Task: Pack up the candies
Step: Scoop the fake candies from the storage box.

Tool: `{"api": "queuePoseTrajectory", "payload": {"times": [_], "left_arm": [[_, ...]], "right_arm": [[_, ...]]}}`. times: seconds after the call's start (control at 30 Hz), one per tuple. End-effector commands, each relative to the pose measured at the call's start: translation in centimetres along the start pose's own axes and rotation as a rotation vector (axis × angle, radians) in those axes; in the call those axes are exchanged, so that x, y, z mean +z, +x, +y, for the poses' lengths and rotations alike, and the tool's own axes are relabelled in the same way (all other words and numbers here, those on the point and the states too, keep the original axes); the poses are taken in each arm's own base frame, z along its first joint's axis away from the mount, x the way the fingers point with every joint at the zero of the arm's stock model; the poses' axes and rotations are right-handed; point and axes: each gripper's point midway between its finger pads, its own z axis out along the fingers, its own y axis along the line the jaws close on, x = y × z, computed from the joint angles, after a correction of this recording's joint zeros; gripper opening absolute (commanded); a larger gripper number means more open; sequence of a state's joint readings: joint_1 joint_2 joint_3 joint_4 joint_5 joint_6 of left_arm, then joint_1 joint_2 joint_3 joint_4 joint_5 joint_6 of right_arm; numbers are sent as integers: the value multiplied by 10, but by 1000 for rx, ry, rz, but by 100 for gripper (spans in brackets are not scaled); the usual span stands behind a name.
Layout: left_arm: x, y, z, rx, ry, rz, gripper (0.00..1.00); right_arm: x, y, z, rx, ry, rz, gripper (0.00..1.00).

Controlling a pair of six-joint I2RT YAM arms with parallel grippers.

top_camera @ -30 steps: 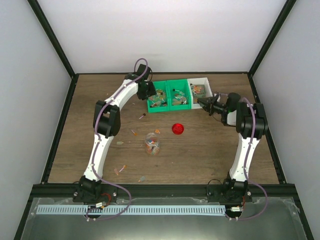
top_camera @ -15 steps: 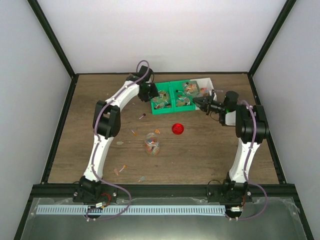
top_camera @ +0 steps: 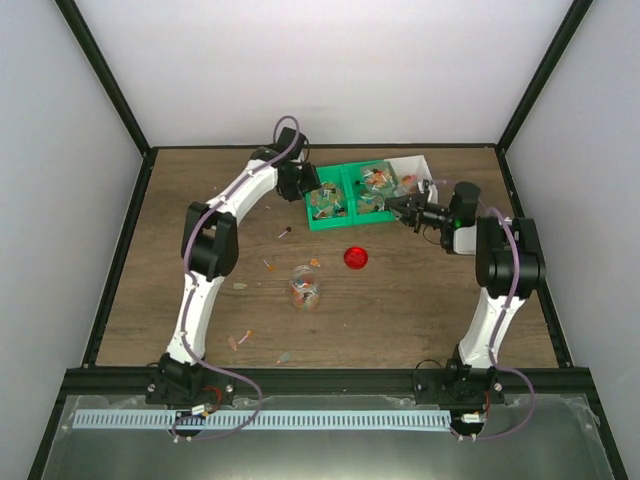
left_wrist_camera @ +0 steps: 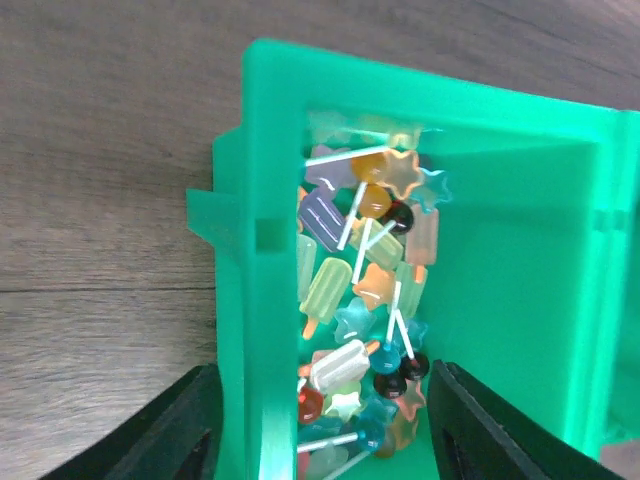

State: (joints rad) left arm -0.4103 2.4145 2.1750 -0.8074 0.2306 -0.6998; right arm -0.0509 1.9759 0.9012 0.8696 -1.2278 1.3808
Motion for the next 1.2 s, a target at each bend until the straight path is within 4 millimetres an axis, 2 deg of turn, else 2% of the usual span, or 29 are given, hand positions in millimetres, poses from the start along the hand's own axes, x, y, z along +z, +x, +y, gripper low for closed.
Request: {"api": "queuePoseTrajectory", "payload": {"times": [0.0,0.13,0.2,0.3,0.33,0.4,0.47,0.53,0.63,0.73,0.87,0.97,1.03,1.17], "left_arm": [[-52,-23,-15,44,27,-114,60],[-72,-26,-9,78,-5,-147,68],[-85,-21,-5,100,-17,-157,73],[-107,-7,5,135,-32,-183,75],[-109,3,16,140,-50,-177,75],[-125,14,25,151,-58,-201,75],[-147,26,29,170,-45,-230,79],[-160,42,42,186,-59,-242,82],[-172,75,69,179,-69,-250,79],[-174,114,98,147,-79,-228,70],[-163,172,127,84,-46,-137,56],[-154,212,125,-11,82,-45,44],[-147,234,122,-92,175,11,43],[-138,257,122,-152,216,71,42]], "right_arm": [[-3,19,20,-60,-6,55,1],[3,42,23,-58,23,122,1],[6,54,27,-72,46,143,1],[11,71,37,-101,73,165,1],[11,78,37,-99,73,174,1],[11,91,40,-101,68,192,1],[10,102,44,-104,60,205,1],[8,112,48,-104,52,220,1],[3,123,51,-102,50,235,1],[0,129,56,-107,52,252,1],[-2,135,64,-107,36,280,1],[-3,136,71,-116,27,292,1],[-4,137,79,-140,20,288,1],[-7,141,84,-153,21,276,1]]}}
